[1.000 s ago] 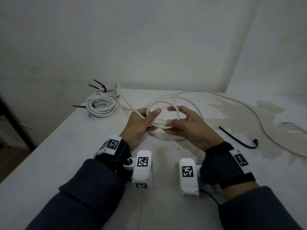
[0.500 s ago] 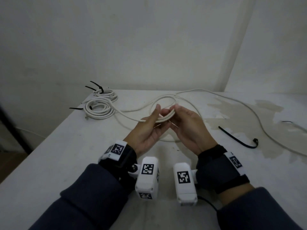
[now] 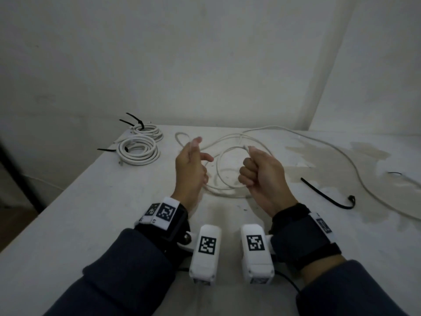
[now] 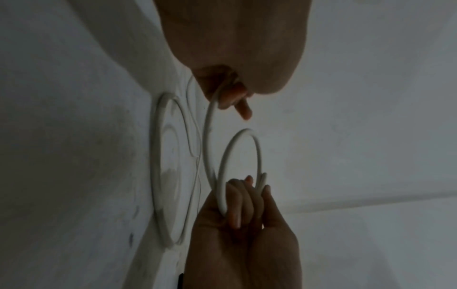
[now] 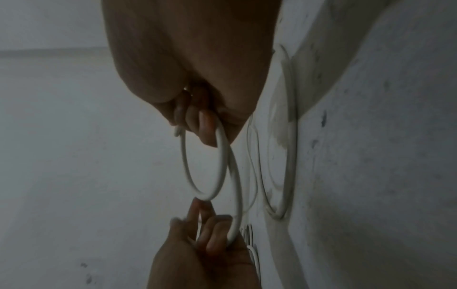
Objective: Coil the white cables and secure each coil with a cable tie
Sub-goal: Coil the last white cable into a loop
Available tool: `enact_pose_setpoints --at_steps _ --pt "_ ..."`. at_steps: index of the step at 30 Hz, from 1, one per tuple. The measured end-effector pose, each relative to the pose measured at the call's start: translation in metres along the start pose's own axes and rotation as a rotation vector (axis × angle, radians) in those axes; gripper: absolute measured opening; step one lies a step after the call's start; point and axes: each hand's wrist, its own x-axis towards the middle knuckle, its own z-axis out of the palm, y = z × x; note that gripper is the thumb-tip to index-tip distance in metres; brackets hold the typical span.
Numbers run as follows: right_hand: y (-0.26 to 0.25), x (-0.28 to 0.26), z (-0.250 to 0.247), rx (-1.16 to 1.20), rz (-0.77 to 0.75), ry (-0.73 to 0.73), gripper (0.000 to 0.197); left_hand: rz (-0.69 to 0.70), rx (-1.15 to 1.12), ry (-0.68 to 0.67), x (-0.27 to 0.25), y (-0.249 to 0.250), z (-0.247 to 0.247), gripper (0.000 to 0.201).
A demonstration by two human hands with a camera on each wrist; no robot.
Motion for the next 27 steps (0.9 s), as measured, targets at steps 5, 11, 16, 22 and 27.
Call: enact_pose_setpoints --at_steps 5,11,16,22,27 --pt "0.0 0.001 -0.004 -0.161 -0.014 -0.065 0.031 -0.003 0.173 -0.287 -0.001 0.004 -0.006 0.038" --pt "0.002 0.002 0.005 -0.407 -0.07 -0.175 0.029 -0.101 0.112 -0.472 -0.005 0.008 -0.004 0.036" --pt "0.001 0.01 0.01 -0.415 -0.097 -0.231 0.028 -0.201 0.077 -0.414 -0.001 0.013 -0.002 0.027" --pt "0.002 0.01 0.01 -0.468 -0.13 -0.25 0.027 -0.117 0.048 -0.363 0.003 0.01 -0.008 0.021" --pt "0.003 0.01 0.009 -0.477 -0.159 -0.241 0.009 -0.087 0.004 -0.371 0.004 0.009 -0.013 0.027"
